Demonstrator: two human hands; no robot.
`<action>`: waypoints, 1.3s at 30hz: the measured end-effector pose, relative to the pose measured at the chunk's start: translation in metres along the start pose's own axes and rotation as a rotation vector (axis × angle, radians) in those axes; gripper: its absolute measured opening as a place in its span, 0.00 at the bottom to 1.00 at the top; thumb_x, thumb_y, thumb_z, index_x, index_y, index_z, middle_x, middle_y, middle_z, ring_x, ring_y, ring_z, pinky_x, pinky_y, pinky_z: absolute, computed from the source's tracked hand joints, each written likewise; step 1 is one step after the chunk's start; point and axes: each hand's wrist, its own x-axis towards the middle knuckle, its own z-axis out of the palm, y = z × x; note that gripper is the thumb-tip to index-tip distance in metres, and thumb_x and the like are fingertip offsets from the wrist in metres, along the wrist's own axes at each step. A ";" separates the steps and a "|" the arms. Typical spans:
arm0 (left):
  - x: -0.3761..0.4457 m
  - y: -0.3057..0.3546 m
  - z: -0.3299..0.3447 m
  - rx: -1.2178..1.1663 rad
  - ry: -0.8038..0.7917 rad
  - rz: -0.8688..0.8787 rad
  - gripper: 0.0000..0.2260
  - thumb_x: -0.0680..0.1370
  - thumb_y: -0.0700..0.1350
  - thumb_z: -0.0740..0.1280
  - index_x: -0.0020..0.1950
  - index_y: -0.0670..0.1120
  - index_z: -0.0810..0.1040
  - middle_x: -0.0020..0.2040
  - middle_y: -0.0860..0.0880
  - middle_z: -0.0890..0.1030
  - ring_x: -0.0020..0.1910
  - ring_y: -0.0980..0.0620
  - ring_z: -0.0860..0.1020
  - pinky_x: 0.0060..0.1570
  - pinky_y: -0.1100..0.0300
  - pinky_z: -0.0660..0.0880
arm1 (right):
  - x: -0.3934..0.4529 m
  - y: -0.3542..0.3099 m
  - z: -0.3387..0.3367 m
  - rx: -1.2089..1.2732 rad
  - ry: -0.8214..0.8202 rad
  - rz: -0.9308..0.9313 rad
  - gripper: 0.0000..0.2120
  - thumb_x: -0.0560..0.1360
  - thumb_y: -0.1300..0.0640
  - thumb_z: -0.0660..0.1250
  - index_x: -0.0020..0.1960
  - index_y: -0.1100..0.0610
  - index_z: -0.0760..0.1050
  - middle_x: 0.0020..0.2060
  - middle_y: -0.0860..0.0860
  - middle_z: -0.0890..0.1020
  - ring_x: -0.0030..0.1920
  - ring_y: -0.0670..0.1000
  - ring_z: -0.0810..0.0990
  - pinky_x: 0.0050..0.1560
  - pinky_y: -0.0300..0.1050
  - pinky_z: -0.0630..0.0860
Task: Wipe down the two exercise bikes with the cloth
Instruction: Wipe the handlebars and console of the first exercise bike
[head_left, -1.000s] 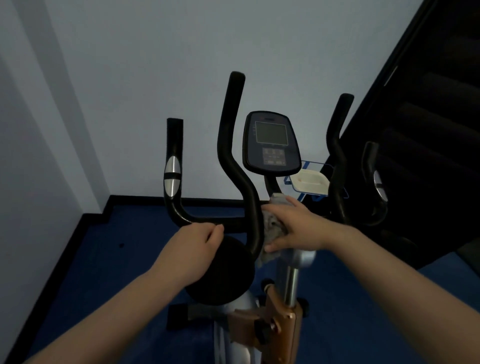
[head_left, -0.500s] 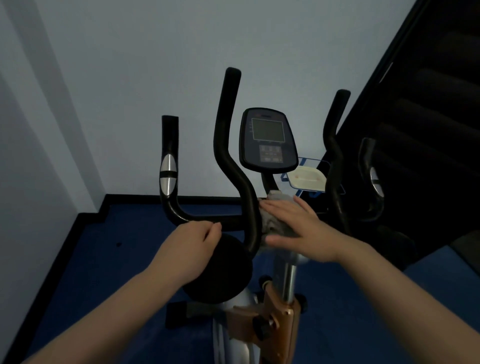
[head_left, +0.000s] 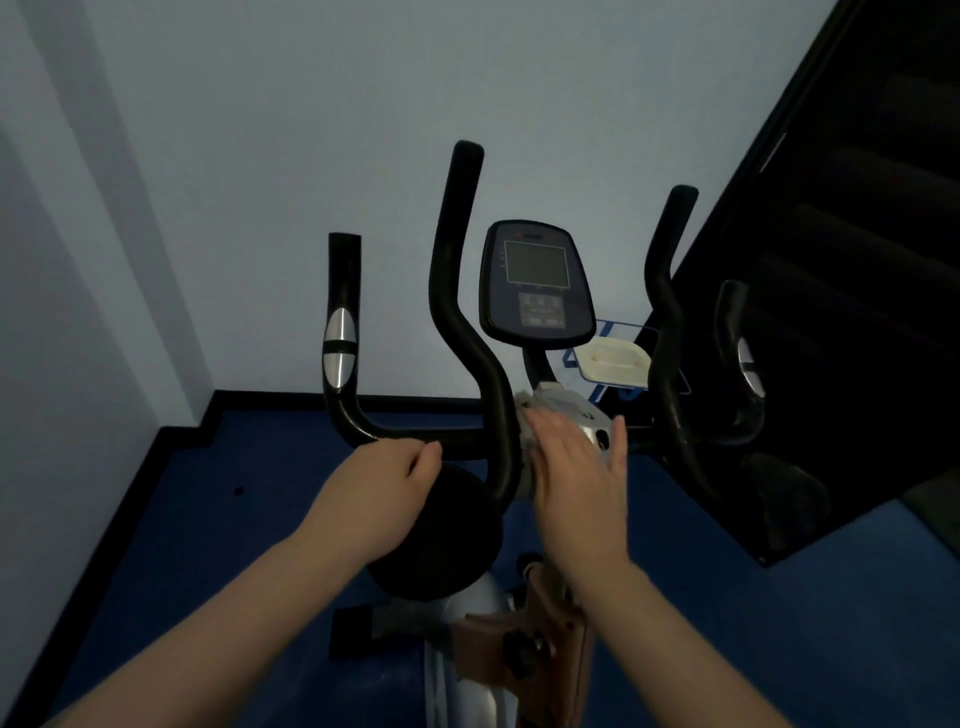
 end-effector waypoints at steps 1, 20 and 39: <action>0.000 0.000 0.000 0.006 0.000 0.002 0.21 0.83 0.50 0.57 0.30 0.47 0.65 0.26 0.52 0.69 0.23 0.58 0.66 0.28 0.61 0.61 | 0.010 0.001 -0.001 0.005 -0.029 0.034 0.14 0.79 0.59 0.60 0.61 0.50 0.78 0.53 0.45 0.83 0.57 0.45 0.79 0.76 0.53 0.39; -0.001 0.001 0.000 0.005 0.006 -0.003 0.21 0.83 0.51 0.57 0.30 0.47 0.67 0.27 0.52 0.70 0.24 0.59 0.67 0.26 0.64 0.62 | 0.007 -0.008 -0.009 0.176 -0.005 0.136 0.09 0.79 0.59 0.62 0.53 0.47 0.77 0.47 0.41 0.81 0.53 0.41 0.75 0.74 0.46 0.48; -0.002 0.002 -0.001 -0.023 0.037 -0.026 0.20 0.82 0.51 0.58 0.30 0.46 0.68 0.28 0.51 0.71 0.25 0.58 0.68 0.29 0.58 0.66 | 0.037 0.001 -0.002 0.233 -0.120 0.133 0.10 0.80 0.58 0.61 0.51 0.48 0.80 0.44 0.47 0.83 0.49 0.49 0.79 0.65 0.50 0.66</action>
